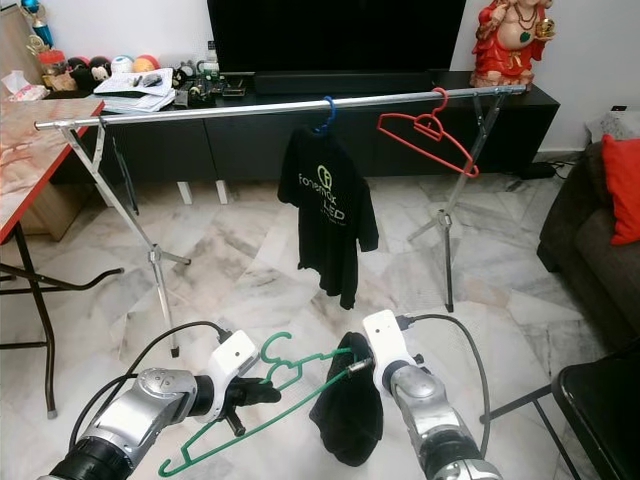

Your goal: Hang hanger

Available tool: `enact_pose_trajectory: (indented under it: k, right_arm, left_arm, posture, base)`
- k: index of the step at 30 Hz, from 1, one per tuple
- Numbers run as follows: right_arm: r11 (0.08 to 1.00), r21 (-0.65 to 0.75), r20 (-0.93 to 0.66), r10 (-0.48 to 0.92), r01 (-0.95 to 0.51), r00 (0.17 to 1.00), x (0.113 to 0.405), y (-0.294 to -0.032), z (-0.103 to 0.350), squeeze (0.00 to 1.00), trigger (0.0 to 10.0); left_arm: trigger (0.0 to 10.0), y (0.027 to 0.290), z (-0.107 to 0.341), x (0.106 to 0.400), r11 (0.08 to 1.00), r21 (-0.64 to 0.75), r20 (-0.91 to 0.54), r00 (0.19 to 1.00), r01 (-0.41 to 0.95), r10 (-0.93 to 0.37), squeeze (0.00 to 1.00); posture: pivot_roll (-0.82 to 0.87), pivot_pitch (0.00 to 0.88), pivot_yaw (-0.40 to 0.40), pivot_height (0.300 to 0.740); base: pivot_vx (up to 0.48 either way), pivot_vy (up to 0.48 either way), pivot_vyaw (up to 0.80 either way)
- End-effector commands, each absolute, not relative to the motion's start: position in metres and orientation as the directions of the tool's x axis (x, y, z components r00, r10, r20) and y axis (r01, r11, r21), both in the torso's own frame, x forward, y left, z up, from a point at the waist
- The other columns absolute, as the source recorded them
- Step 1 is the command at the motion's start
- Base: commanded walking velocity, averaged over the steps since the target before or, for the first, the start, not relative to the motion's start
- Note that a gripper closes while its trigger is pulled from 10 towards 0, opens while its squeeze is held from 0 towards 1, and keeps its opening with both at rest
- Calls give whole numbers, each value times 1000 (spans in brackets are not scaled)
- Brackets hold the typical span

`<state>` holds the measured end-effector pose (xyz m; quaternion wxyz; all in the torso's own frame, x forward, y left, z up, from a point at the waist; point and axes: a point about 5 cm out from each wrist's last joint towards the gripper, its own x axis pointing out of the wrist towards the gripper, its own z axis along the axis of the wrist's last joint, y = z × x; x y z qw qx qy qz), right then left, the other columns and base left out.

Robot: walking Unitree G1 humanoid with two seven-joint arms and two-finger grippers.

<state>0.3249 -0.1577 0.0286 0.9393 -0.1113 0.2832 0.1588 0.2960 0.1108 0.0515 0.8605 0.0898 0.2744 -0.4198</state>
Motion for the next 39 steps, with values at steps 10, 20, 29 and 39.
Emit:
enact_pose_trajectory:
  k: [10, 20, 29, 39]
  right_arm:
    - [973, -128, -550, 92, -192, 830, 324, -168, 28, 0, 10000]
    - [957, -51, -533, 216, -286, 818, 328, -154, 34, 0, 10000]
    - [948, 104, -483, 312, -300, 818, 326, -145, 45, 0, 10000]
    - [951, -45, -390, 266, -307, 882, 321, -169, 66, 0, 10000]
  left_arm:
    - [10000, 122, 59, 313, 727, 22, -533, 624, 686, -572, 0]
    - [10000, 111, 59, 302, 629, -80, -511, 510, 774, -692, 0]
    - [10000, 110, 61, 305, 628, -83, -493, 516, 774, -700, 0]
    - [10000, 108, 63, 294, 538, -166, -474, 411, 827, -778, 0]
  posture:
    - [-17, 62, 6, 740]
    - [-15, 64, 4, 740]
    - [-24, 65, 2, 740]
    - [-33, 61, 5, 740]
  base:
    - [0, 0, 0]
    - [0, 0, 0]
    - [0, 0, 0]
    - [0, 0, 0]
